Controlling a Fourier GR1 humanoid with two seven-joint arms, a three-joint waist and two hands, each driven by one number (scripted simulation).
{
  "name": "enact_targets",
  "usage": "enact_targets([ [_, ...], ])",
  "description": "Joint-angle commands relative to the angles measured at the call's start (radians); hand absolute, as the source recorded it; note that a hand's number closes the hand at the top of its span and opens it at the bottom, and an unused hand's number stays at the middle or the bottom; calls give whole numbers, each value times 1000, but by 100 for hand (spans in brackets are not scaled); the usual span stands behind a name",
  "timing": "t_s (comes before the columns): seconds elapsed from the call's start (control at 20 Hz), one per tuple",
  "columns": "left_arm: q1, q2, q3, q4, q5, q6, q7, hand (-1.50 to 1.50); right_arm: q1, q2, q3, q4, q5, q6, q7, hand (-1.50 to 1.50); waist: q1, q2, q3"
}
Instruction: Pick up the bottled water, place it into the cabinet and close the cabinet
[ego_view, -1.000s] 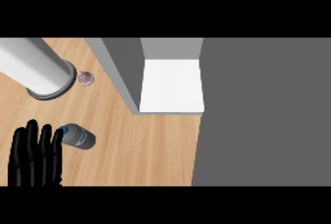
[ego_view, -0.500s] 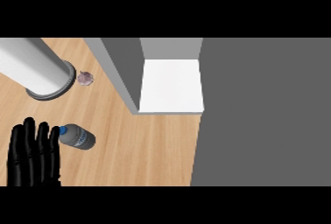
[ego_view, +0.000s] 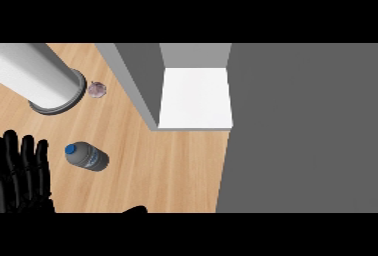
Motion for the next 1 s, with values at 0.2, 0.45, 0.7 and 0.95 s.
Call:
enact_targets([
  [0.2, -25, 53, 212, 73, 235, -43, -101, -150, -20, -22, -31, -146, -24, -22, 106, -150, 2, 2, 0],
  [0.45, -79, 49, 325, 245, 321, -56, -170, -150, 4, -27, 1, -143, -10, -18, 67, -150, -5, 3, -1],
  [0.7, 32, 57, 375, 353, 418, -121, -365, -150, 14, -15, 33, -119, 41, -31, 40, -150, 2, 1, -1],
  [0.95, -61, 27, 427, 550, 456, -144, -458, -150, 25, -35, 53, -198, 8, -30, 96, -150, -10, 1, -1],
])
